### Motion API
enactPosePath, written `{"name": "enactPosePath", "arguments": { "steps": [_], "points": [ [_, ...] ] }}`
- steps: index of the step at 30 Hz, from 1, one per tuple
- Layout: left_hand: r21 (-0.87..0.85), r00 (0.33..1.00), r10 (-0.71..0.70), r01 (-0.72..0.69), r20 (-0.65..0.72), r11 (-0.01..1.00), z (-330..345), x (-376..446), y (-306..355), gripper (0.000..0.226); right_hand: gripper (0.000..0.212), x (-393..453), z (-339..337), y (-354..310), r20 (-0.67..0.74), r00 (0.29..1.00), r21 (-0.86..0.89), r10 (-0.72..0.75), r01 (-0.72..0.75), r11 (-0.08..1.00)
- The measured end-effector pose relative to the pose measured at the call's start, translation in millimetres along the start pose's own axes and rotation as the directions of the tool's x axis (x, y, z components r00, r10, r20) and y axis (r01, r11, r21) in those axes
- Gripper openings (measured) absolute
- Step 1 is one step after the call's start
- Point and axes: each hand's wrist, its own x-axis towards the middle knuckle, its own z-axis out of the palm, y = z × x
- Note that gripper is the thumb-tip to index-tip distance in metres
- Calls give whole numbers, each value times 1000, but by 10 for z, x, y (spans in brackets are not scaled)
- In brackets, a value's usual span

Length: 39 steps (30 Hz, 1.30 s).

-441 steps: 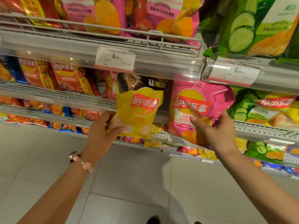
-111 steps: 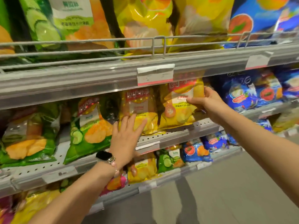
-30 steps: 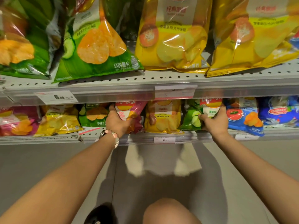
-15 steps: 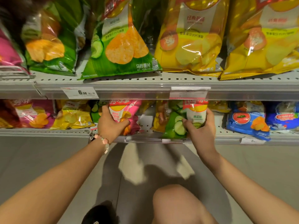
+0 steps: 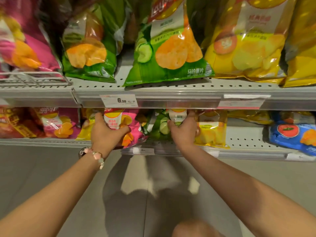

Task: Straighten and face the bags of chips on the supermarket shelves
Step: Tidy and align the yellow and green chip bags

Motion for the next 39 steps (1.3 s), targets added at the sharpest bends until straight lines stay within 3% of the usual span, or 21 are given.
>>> {"name": "enactPosePath", "arguments": {
  "steps": [7, 12, 16, 17, 19, 21, 22, 25, 28, 31, 33, 36, 39],
  "points": [
    [-16, 994, 55, -54, 92, 998, -62, 157, -220, 59, 78, 39, 410, 15, -53, 998, -297, 33, -47, 954],
    [-144, 959, 34, 7, 280, 990, 72, 303, -273, 78, 85, 132, 602, 14, 47, 990, -415, 130, -100, 905],
    [-169, 950, 61, -8, 308, 986, 224, 349, -157, 47, 78, 171, 456, -119, 67, 987, -299, 143, -117, 947],
    [-169, 947, 49, 5, 316, 986, 234, 337, -132, 46, 75, 101, 407, -172, 39, 995, -212, 92, -82, 974],
    [-122, 959, 64, -32, 276, 992, 237, 294, -96, 54, 72, -105, 343, -315, 64, 998, 119, 22, -30, 992],
    [-35, 967, 141, -136, 211, 990, 240, 237, -81, 58, 64, -312, 319, -483, 283, 958, 470, 39, -174, 865],
    [-22, 965, 173, -172, 196, 985, 243, 213, -90, 60, 61, -373, 345, -514, 390, 920, 534, 41, -262, 804],
    [-114, 950, 219, -198, 224, 974, 214, 177, -166, 67, 60, -428, 421, -572, 506, 862, 463, 17, -289, 838],
    [-229, 933, 262, -206, 247, 951, 134, 144, -251, 65, 41, -436, 482, -595, 525, 848, 499, -73, -238, 833],
    [-258, 906, 316, -246, 280, 934, 14, 184, -310, 69, 29, -454, 565, -645, 467, 880, 513, -89, -187, 838],
    [-253, 874, 316, -233, 369, 939, -84, 276, -403, 84, 24, -431, 600, -626, 404, 914, 520, -30, -203, 829],
    [-172, 888, 304, -259, 344, 951, -254, 485, -679, 88, 20, -344, 586, -542, 348, 937, 521, 8, -201, 830],
    [113, 964, 188, -211, 186, 971, -365, 752, -957, 94, 25, -283, 535, -489, 318, 948, 523, 21, -193, 830]
  ]
}}
